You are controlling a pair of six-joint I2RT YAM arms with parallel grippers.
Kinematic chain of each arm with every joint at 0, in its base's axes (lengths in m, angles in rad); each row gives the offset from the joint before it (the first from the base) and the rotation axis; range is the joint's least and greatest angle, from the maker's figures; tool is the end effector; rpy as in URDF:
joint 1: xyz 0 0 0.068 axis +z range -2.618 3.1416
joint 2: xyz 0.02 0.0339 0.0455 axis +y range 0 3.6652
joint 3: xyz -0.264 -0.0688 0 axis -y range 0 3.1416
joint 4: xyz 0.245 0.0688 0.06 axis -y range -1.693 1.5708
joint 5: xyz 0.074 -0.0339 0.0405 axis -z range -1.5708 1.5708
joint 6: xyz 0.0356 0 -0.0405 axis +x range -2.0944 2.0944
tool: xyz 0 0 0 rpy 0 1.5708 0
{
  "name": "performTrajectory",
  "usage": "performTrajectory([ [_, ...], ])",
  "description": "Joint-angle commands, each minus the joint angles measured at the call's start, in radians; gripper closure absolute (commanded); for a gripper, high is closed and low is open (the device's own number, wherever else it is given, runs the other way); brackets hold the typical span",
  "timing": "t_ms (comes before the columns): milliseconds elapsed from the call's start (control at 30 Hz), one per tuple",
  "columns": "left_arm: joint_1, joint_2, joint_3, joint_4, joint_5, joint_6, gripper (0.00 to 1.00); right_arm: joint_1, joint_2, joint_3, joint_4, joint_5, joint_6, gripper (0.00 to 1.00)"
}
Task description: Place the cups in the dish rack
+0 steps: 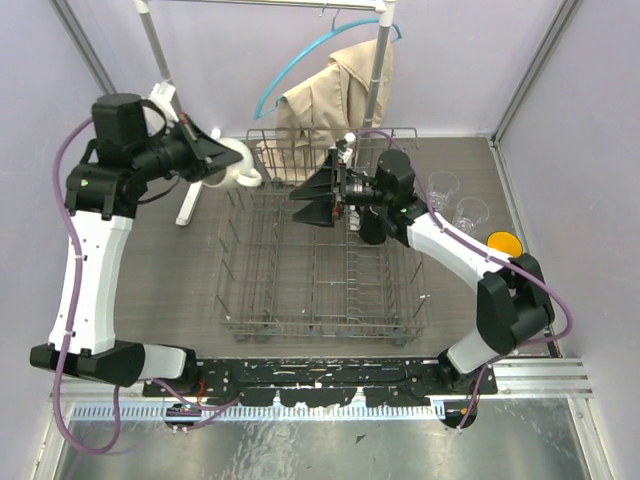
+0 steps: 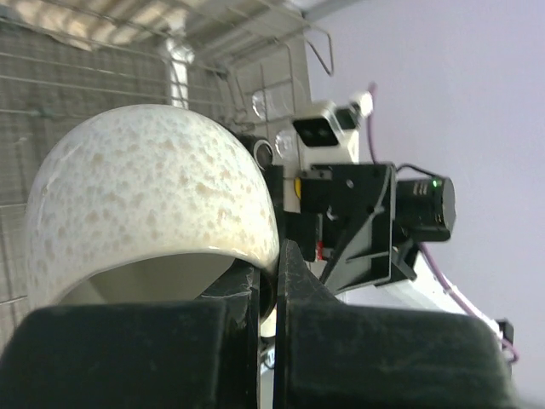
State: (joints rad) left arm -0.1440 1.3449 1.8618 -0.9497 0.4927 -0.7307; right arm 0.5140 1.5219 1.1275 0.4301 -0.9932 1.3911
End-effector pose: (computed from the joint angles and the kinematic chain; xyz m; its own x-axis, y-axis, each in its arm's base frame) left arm 0.2350 -0.0511 0.4998 -0.6771 -0.4960 -0.5436 0.1336 0.6436 -0.7536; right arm 0.2899 0.1979 0.3418 -0.9759 0.0659 -0.2080 -0.2089 -0.0059 0.9779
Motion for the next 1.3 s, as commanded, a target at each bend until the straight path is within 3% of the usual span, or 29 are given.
performTrajectory([
  [0,-0.108,-0.046,-0.066,0.252,0.056,-0.002,1.0,0.026,0.03,0.012,0.378,-0.01,0.318,0.07],
  [233,-0.196,-0.067,-0.173,0.39,0.055,0.075,1.0,0.044,0.09,0.02,0.503,0.014,0.46,0.29],
  [500,-0.211,-0.135,-0.305,0.601,0.105,0.068,1.0,0.064,0.132,-0.004,0.611,0.048,0.555,0.4],
  [600,-0.212,-0.155,-0.356,0.706,0.133,0.057,1.0,0.074,0.157,-0.005,0.674,0.069,0.603,0.49],
  [900,-0.212,-0.19,-0.481,0.852,0.18,0.027,1.0,0.098,0.193,0.036,0.714,0.093,0.621,0.54],
  [1267,-0.212,-0.202,-0.488,0.858,0.206,0.01,1.0,0.109,0.214,0.038,0.741,0.118,0.614,0.57],
])
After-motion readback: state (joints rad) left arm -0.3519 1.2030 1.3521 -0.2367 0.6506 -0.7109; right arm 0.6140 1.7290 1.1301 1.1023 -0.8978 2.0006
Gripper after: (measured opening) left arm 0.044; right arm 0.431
